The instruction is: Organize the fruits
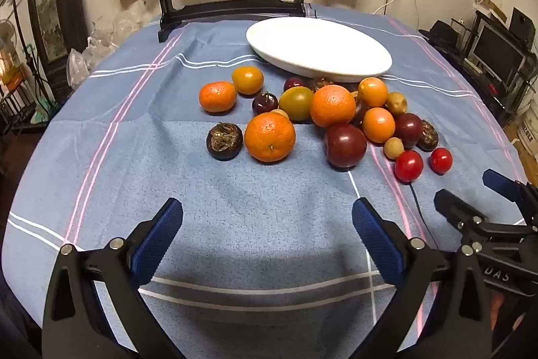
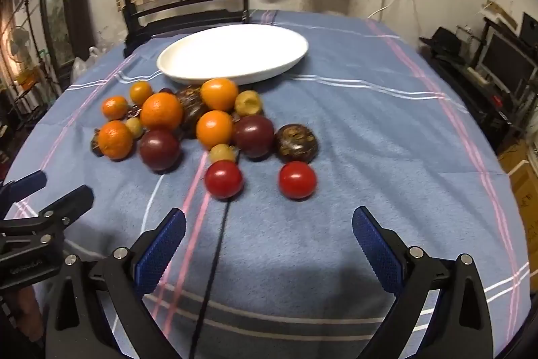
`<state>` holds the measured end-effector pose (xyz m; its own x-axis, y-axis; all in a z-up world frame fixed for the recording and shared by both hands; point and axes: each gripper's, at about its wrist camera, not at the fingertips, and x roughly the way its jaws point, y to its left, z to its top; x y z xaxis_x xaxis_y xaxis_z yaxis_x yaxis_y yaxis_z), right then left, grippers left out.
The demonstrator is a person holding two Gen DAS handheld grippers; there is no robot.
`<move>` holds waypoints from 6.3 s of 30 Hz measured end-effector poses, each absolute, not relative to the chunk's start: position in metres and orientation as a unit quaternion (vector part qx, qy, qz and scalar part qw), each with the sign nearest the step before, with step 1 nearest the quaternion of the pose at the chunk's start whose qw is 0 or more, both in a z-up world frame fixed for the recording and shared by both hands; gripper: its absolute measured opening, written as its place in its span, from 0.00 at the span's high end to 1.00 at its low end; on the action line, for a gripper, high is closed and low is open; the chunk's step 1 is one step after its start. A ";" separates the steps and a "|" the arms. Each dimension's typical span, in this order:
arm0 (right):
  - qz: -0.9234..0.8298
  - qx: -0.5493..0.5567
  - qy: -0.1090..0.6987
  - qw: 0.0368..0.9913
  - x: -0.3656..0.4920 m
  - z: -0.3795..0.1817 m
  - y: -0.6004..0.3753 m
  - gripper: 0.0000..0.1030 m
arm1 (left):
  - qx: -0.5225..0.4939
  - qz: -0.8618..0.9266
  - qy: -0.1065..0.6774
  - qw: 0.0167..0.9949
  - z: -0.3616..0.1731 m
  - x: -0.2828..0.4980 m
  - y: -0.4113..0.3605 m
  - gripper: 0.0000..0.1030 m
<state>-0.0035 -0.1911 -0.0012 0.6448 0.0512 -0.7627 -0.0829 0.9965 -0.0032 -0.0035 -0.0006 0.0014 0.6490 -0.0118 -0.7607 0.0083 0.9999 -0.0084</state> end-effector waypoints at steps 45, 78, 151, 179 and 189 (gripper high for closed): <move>0.030 0.001 0.416 0.909 -0.008 -0.002 -0.194 0.03 | -0.017 0.012 0.432 0.902 -0.015 0.001 0.006 0.04; 0.036 -0.008 0.422 0.906 -0.008 -0.005 -0.189 0.03 | -0.016 0.012 0.436 0.900 -0.016 0.001 0.004 0.04; 0.151 -0.046 0.496 0.854 0.058 -0.021 -0.167 0.69 | 0.015 -0.116 0.461 0.880 -0.016 0.058 0.005 0.64; 0.125 0.009 0.468 0.875 0.201 0.008 -0.171 0.55 | -0.037 -0.084 0.483 0.871 -0.004 0.233 -0.033 0.56; 0.126 0.009 0.433 0.892 0.121 0.027 -0.213 0.32 | -0.020 -0.073 0.391 0.917 0.030 0.133 -0.013 0.12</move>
